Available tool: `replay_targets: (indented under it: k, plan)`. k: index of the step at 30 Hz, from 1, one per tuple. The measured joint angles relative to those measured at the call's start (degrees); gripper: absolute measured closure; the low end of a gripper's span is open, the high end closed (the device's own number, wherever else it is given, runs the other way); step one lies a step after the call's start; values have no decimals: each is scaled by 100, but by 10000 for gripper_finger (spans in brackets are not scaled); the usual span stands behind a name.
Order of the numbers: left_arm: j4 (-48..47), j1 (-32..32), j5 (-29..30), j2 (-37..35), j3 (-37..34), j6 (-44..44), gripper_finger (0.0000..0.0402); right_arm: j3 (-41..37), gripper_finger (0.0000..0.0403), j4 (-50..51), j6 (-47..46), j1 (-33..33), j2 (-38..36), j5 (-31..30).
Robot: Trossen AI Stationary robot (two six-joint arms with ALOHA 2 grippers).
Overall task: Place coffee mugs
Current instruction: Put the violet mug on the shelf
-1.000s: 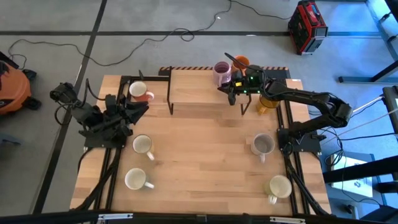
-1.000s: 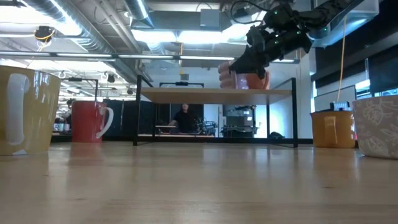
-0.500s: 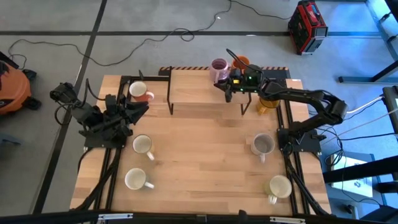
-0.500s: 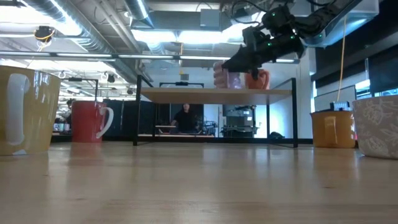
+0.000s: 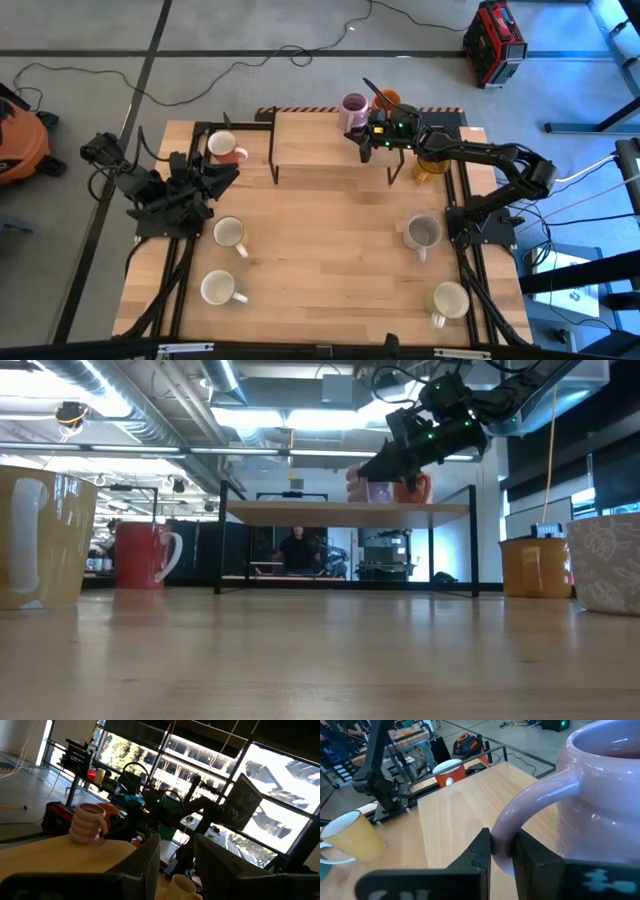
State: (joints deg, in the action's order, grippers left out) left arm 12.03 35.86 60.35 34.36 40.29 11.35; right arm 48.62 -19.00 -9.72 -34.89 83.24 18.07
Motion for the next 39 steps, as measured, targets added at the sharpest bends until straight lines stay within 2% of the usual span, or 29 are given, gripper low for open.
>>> replay_targets:
  k: [3,10,15,26,39]
  plan:
    - [0,1,0,0,0,0,288,0,370,-4,-34,0,0,-13]
    - [0,1,1,0,0,0,288,13,311,66,-28,0,-3,-106]
    - [0,0,1,-2,0,0,288,13,291,133,-33,0,-4,-114]
    - [0,1,1,0,0,0,288,24,281,660,-63,4,-93,-208]
    - [0,1,0,1,0,0,288,695,281,2233,-52,4,-652,-217]
